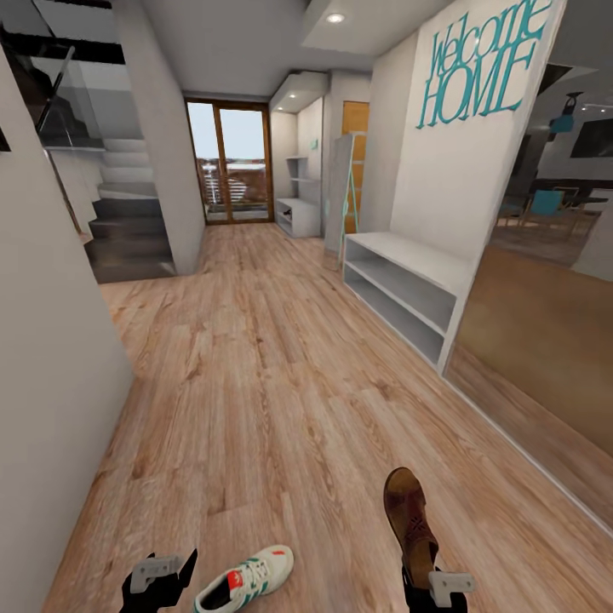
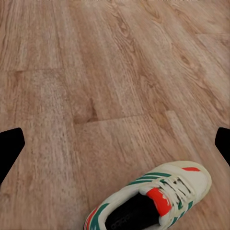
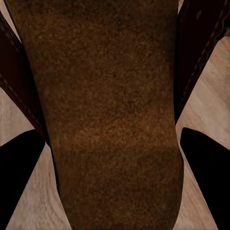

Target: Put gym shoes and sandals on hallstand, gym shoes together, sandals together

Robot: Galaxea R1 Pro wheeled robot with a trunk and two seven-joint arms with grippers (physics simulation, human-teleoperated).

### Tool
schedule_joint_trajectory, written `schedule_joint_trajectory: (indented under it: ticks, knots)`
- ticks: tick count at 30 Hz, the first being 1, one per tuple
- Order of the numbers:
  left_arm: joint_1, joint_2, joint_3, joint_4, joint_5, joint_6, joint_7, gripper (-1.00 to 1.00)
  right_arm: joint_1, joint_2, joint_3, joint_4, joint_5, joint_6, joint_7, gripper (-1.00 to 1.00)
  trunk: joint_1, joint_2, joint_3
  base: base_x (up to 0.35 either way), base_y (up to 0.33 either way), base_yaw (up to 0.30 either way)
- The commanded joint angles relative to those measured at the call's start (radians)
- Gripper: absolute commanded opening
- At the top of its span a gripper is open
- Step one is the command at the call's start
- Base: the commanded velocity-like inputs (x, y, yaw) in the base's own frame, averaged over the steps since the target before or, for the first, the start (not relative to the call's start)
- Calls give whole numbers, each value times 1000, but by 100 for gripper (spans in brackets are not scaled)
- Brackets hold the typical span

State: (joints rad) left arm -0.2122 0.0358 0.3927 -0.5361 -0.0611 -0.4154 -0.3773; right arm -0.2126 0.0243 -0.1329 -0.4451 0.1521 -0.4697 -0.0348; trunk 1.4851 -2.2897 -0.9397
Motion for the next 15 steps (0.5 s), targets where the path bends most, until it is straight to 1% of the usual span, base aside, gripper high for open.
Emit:
schedule_joint_trajectory:
  ticks: [1, 9, 15]
  knots:
    - [-1, -1, 8, 1, -6, -3, -8, 100, -1, 1, -5, 0, 10, -3, -4, -100, 0, 0, -1, 25, 10, -2]
    - [-1, -1, 8, 1, -6, -3, -8, 100, -1, 0, -5, 0, 10, -3, -4, -100, 0, 0, -1, 29, 18, 0]
    - [-1, -1, 8, 1, -6, -3, -8, 100, -1, 0, -5, 1, 10, -3, -4, -100, 0, 0, -1, 171, 159, 0]
